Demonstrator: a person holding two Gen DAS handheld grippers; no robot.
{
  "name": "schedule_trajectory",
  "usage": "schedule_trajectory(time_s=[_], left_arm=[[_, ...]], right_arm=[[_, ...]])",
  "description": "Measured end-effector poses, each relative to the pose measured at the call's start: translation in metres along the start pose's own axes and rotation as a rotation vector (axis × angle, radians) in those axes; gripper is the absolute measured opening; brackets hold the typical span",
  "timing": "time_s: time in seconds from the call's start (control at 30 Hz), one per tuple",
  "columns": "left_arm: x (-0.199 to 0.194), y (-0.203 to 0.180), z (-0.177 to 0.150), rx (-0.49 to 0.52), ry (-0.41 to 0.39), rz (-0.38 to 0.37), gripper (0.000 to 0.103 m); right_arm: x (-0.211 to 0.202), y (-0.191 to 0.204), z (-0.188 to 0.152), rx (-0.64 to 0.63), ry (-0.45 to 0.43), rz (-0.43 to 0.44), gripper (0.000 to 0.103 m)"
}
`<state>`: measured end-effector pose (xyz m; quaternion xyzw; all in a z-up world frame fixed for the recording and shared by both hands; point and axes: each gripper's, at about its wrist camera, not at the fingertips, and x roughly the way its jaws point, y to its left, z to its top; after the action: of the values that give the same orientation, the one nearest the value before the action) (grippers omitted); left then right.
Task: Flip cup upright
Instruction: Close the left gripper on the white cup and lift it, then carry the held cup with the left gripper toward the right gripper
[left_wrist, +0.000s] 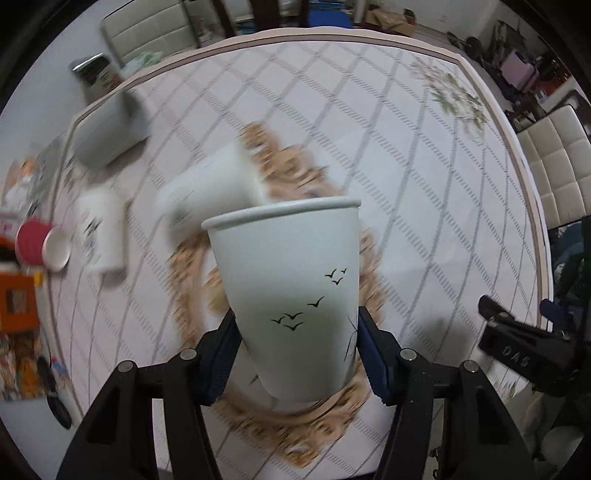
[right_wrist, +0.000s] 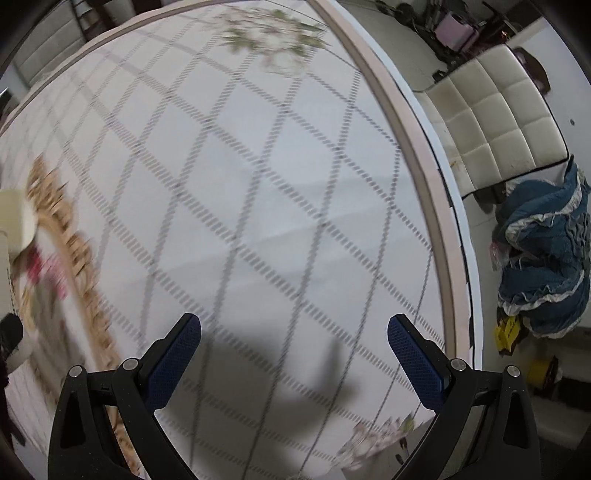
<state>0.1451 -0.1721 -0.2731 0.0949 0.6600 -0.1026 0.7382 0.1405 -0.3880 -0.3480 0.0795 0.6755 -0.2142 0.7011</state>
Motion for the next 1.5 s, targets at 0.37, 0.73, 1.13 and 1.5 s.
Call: schedule_trajectory(time_s=[0.37, 0.73, 1.13, 1.5], left_arm=[[0.028, 0.067, -0.08, -0.09, 0.08, 0.023, 0.057], [0.066, 0.075, -0.118, -0.123, 0.115, -0.019, 0.066], [0.074, 0.078, -0.113, -0.121, 0.118, -0.022, 0.099], [0.041, 0.095, -0.108, -0.141, 0.07, -0.024, 0.099]], right_arm=[[-0.026, 0.079, -0.083, -0.093, -0.001, 0.004, 0.102], [-0.043, 0.098, -0.117, -0.122, -0.006, -0.03, 0.102], [-0.049, 0.107, -0.126, -0.111, 0.002, -0.045, 0.102], [-0.049, 0.098, -0.118, -0.107, -0.01, -0.038, 0.102]])
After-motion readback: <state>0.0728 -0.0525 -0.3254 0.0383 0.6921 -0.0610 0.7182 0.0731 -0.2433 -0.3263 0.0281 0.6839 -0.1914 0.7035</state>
